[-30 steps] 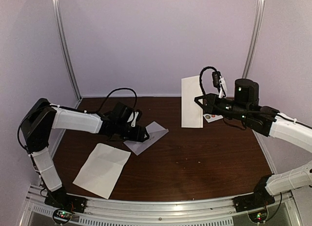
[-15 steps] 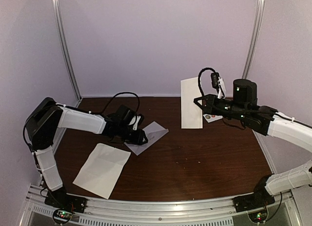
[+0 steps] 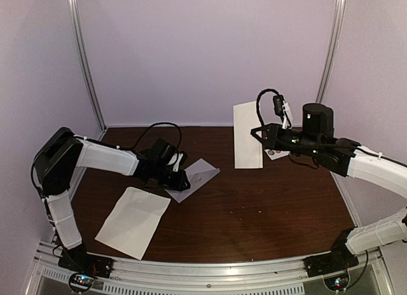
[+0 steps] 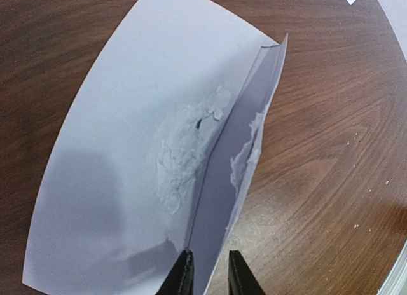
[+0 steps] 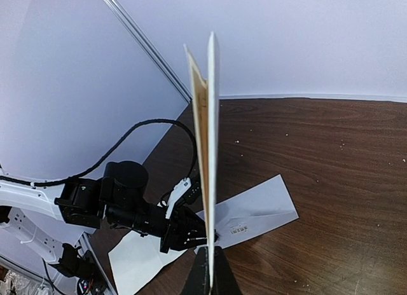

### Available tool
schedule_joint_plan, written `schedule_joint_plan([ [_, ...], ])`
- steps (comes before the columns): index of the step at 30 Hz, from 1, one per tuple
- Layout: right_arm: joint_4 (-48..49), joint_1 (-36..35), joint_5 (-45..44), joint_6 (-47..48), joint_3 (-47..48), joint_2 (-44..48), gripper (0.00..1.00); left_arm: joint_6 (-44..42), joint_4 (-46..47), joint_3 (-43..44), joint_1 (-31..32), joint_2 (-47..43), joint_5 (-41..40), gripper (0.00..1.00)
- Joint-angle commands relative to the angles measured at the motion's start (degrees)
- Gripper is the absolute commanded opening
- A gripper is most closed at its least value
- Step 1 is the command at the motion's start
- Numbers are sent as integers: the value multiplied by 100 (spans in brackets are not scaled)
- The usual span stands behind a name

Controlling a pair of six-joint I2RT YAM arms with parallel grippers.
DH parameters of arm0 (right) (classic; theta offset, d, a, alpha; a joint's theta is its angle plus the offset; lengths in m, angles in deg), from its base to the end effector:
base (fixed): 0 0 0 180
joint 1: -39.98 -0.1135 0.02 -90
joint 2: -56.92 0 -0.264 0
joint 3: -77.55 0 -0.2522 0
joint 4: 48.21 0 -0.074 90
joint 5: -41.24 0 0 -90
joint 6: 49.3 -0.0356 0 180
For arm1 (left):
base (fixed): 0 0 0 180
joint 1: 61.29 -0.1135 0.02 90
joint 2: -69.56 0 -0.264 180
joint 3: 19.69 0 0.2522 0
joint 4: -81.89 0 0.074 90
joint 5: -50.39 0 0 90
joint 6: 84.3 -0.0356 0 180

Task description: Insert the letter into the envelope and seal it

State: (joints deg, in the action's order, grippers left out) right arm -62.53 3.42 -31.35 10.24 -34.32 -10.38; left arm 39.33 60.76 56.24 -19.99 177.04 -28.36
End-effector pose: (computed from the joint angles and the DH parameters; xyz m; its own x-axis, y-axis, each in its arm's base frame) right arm 0.2148 0.1725 0.3355 -0.5681 0.1809 -0.8028 -0.5964 0.5817 0.5531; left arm 0.2811 -0.2562 0.1467 -0.9052 0.0722 -0.4189 0.2821 0.8392 -0.4649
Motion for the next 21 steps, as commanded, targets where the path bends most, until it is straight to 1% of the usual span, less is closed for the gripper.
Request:
schedule_joint_plan([
  [1, 138, 48, 80, -39, -58, 25, 0, 62, 102, -52, 84, 102, -60, 17],
  [3, 124, 45, 85, -36, -66, 48, 0, 73, 97, -39, 146, 99, -95, 12],
  [6, 125, 44, 89, -28, -103, 83, 0, 148, 22, -2, 236, 87, -225, 0],
  [11, 93, 51, 73, -31, -192, 226, 0, 433, -564, 372, 656, 62, -1138, 0],
  [12, 91, 48, 67, -26, -217, 260, 0, 577, -660, 430, 754, 62, -1345, 0],
  [17, 37, 44, 90, -50, -340, 436, 0, 1424, -752, 387, 1177, -32, -1774, 0],
  [21, -119, 50, 128, -110, -453, 529, 0, 2112, -900, 374, 1555, -178, -2359, 0],
])
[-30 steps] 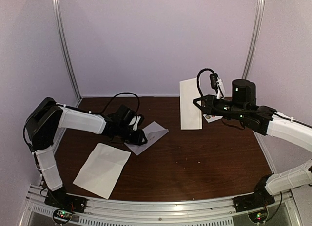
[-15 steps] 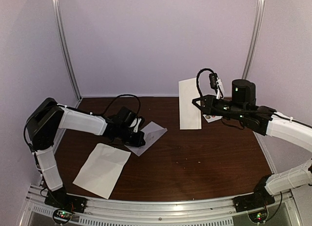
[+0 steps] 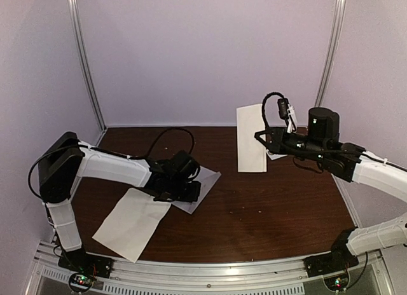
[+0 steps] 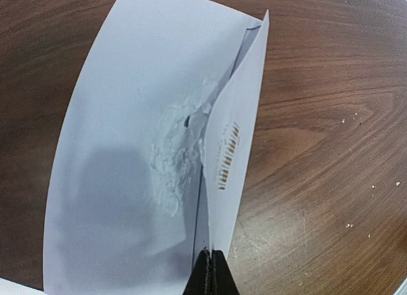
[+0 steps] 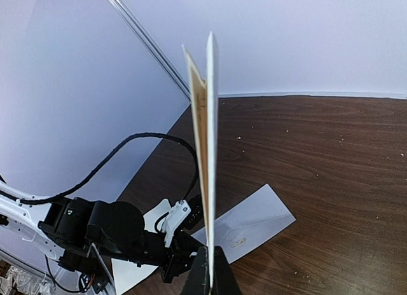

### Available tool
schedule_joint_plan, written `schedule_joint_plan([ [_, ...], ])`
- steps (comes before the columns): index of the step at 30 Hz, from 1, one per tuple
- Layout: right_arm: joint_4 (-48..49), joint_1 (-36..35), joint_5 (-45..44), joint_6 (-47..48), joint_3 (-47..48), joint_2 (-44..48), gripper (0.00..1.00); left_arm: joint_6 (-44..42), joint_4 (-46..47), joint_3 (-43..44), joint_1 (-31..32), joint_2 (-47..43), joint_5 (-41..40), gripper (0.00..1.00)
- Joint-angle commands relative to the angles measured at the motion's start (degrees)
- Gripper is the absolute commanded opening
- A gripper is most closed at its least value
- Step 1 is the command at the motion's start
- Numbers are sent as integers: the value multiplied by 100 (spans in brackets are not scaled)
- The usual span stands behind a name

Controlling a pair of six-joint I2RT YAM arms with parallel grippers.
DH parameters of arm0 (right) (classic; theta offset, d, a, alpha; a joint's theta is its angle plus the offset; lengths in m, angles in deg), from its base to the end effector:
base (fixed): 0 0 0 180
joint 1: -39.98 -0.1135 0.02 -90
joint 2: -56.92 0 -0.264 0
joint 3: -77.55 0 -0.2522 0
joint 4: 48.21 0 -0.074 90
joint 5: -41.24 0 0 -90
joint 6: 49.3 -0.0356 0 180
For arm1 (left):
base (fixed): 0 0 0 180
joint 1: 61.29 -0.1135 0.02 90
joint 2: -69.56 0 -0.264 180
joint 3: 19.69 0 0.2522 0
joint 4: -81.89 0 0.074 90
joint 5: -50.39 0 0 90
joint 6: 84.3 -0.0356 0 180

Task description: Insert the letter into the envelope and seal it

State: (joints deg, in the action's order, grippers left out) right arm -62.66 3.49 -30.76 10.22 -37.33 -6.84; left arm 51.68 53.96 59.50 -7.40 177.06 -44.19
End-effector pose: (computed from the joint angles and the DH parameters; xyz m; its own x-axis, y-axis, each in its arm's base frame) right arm 0.2029 0.1637 0.3319 -0.5665 0.1810 -0.8039 -0.6036 0.5730 0.5544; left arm 0.2276 -0.3072 0.1547 -0.9008 0.0185 -0.4339 0.1891 0.9161 -0.3535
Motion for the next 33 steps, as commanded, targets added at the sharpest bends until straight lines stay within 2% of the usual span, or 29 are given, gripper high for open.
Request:
schedule_joint_plan([
  [1, -125, 39, 75, -120, -185, 192, 0, 1066, -268, 61, 403, -208, -927, 0],
  [7, -200, 27, 188, -192, -354, 246, 0, 2152, -901, 223, 998, -254, -1855, 0],
  [13, -468, 19, 190, -128, -431, 365, 0, 2639, -931, 257, 1442, -133, -1832, 0],
  [16, -589, 27, 141, -108, -486, 491, 0, 2583, -839, 382, 1593, -22, -1723, 0],
  [19, -645, 24, 125, -118, -561, 585, 0, 2401, -479, 361, 1631, 11, -1489, 12],
  [22, -690, 15, 130, -157, -603, 651, 0, 2260, -208, 293, 1631, -15, -1395, 21],
  [29, -740, 16, 97, -220, -652, 743, 0, 1923, 146, 150, 1633, -117, -1301, 23],
  [33, -808, 15, 74, -224, -648, 743, 0, 1819, 176, 0, 1633, -446, -1445, 31],
])
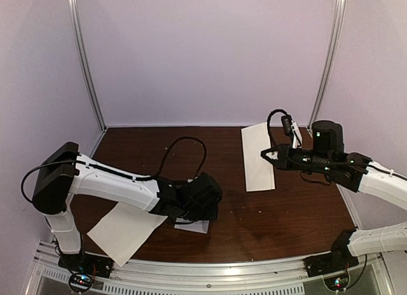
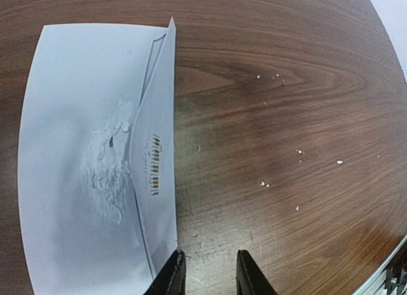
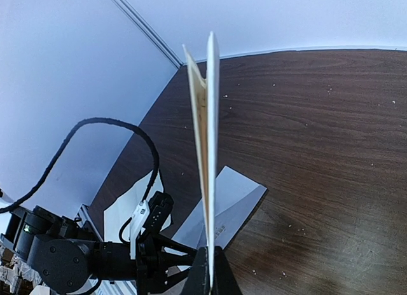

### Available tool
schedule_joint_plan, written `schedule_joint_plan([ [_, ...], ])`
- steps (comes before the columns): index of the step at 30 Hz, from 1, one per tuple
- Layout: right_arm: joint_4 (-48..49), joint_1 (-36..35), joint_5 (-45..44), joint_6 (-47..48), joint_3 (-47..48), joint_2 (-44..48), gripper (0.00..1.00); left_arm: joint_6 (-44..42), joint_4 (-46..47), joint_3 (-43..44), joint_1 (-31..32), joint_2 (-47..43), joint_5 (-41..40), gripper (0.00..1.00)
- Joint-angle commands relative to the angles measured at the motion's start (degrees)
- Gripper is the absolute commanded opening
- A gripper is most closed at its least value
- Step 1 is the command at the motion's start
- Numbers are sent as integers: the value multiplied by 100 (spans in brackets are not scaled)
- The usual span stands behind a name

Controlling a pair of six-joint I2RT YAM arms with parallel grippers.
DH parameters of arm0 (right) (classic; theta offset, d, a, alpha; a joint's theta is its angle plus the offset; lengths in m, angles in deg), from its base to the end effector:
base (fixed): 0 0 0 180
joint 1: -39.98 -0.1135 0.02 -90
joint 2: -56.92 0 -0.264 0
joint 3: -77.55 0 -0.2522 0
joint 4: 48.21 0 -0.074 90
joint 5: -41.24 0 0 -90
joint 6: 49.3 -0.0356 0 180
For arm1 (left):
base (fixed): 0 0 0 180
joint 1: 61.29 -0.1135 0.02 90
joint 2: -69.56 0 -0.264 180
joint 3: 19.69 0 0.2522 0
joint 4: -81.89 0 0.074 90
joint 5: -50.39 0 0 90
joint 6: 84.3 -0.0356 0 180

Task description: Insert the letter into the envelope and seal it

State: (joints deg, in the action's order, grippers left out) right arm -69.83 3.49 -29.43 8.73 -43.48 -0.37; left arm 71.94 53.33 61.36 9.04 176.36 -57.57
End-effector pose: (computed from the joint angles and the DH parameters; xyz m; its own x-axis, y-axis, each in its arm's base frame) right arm 0.1784 0.1466 0.3063 -0.6622 0.1317 -0.7377 -0.5431 0.5940 0.5935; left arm 0.1404 -0.3601 0.1691 -0.8746 -0.1400 -0.4643 0.0863 0.8972 -0.4330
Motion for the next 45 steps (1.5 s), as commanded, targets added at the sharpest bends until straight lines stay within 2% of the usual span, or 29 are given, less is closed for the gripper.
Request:
schedule_joint_plan([
  [1, -126, 11, -75, -73, -30, 96, 0, -203, 249, -248, -15, -497, -161, 33],
  [6, -242, 13, -164, -38, 11, 92, 0, -183, 250, -651, -233, -933, -212, 36],
  [11, -316, 4, -201, -15, 73, 57, 0, -343, 308, -924, -585, -901, 127, 32],
  [18, -306, 5, -220, -57, 127, 14, 0, -709, -260, -411, -617, -301, -32, 26],
  [23, -301, 2, -212, -87, 154, -9, 0, -847, -286, -212, -616, -10, 60, 25],
  [36, -286, -40, -184, -144, 137, -44, 0, -1370, 178, 184, -620, 372, 405, 22],
  [45, -276, -65, -180, -165, 112, -69, 0, -1425, 457, 206, -604, 580, 600, 20],
])
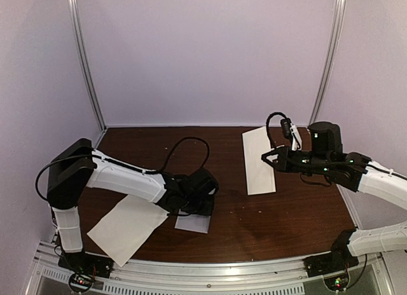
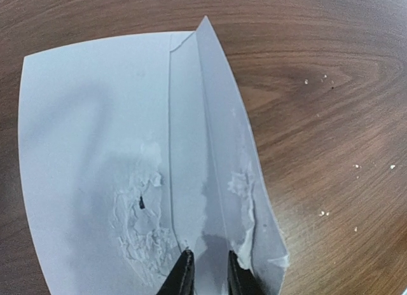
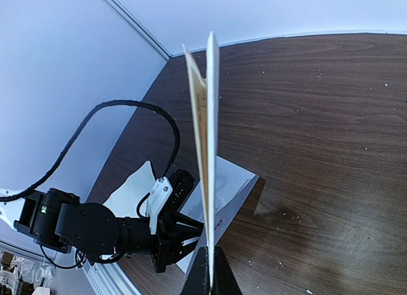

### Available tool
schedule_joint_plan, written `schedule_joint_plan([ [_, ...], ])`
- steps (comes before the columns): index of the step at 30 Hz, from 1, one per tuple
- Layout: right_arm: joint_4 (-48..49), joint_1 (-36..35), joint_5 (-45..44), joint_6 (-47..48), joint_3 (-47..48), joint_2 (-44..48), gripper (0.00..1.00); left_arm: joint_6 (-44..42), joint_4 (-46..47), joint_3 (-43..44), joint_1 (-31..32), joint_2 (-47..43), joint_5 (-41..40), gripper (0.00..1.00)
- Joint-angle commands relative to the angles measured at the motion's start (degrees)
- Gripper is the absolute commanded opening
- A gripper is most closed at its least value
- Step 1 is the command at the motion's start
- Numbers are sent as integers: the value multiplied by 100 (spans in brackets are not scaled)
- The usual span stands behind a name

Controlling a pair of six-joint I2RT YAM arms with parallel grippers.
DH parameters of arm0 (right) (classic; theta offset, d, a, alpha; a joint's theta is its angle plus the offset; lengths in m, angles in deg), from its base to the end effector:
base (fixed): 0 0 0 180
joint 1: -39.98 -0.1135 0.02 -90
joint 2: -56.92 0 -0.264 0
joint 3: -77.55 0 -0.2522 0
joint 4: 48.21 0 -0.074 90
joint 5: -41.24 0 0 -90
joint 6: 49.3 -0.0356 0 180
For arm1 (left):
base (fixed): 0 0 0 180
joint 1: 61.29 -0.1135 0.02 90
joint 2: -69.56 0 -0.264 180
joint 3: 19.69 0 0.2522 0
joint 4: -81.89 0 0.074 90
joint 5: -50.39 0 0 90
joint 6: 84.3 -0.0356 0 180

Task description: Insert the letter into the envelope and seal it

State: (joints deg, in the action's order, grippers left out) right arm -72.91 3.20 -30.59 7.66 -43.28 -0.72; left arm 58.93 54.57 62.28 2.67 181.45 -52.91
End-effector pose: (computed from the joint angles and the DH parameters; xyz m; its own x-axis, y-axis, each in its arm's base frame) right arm 0.1775 0.1466 0.3008 -0.6995 0.1238 -0.7038 -0.4976 0.6225 0.6041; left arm 0.1811 -0.3520 0.1413 -0.8776 0.0205 -0.4789 0.1950 0.9279 -0.3177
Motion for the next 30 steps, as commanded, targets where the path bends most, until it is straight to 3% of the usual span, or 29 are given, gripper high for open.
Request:
schedule_joint_plan([
  [1, 35, -39, -54, -54, 91, -38, 0, -123, 351, 114, 33, 87, 156, 19],
  [30, 216, -172, -34, -156, 12, -212, 0, -258, 787, 463, 204, 264, 159, 13],
])
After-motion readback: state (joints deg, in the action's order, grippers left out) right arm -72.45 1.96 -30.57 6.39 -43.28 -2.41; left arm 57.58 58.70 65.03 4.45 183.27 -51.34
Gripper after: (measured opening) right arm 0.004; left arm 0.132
